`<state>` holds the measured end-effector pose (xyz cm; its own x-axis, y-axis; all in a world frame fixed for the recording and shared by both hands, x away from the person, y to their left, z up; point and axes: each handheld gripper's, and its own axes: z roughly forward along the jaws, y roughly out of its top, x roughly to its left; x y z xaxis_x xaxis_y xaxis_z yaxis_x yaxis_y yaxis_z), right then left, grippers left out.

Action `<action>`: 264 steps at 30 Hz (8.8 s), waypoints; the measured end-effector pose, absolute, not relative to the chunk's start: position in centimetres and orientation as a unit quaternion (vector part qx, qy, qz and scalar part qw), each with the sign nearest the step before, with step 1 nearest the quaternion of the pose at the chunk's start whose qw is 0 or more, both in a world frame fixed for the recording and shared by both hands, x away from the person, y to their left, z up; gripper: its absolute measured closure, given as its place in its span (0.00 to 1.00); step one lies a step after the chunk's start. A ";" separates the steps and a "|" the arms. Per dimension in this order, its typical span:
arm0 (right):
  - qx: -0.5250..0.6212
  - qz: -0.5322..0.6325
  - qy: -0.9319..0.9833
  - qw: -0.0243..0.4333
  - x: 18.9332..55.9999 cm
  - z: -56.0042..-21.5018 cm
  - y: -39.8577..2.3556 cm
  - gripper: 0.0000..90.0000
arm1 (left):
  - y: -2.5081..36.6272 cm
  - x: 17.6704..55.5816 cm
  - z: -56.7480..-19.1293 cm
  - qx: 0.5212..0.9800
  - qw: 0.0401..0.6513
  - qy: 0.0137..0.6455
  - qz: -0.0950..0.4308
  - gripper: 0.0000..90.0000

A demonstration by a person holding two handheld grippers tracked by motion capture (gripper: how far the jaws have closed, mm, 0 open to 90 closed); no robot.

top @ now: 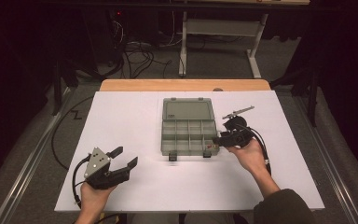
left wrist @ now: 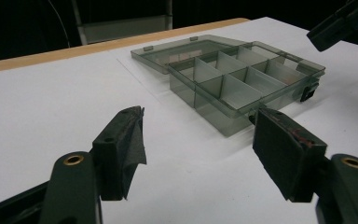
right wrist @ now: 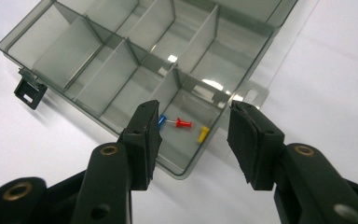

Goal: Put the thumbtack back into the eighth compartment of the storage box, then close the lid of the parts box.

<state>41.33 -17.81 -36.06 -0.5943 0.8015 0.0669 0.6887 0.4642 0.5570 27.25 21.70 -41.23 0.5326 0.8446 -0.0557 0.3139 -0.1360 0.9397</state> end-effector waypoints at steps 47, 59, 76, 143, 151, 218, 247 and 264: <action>0.478 0.278 0.826 0.113 42.8 -36.9 -19.2 0.78 | 21.9 27.2 -41.3 0.705 0.512 0.415 0.260 0.38; 0.489 0.247 0.831 0.093 44.2 -37.8 -18.0 0.79 | 22.0 26.8 -41.2 0.704 0.511 0.417 0.263 0.37; 0.502 0.232 0.829 0.082 45.4 -38.0 -17.0 0.78 | 22.3 26.3 -41.2 0.702 0.508 0.420 0.269 0.37; 0.493 0.216 0.839 0.077 45.7 -38.3 -16.9 0.77 | 20.3 31.0 -39.5 0.698 0.532 0.407 0.253 0.48; 0.492 0.215 0.840 0.078 45.7 -38.3 -16.9 0.77 | 19.4 32.7 -39.3 0.694 0.532 0.414 0.253 0.47; 0.486 0.217 0.843 0.079 45.7 -38.4 -16.9 0.77 | 14.7 41.6 -39.6 0.716 0.490 0.447 0.219 0.44; 0.486 0.217 0.843 0.080 45.7 -38.4 -16.9 0.77 | 12.0 45.6 -38.8 0.745 0.441 0.468 0.178 0.48; 0.487 0.217 0.842 0.080 45.6 -38.4 -16.9 0.77 | 12.2 47.9 -38.5 0.740 0.405 0.517 0.145 0.51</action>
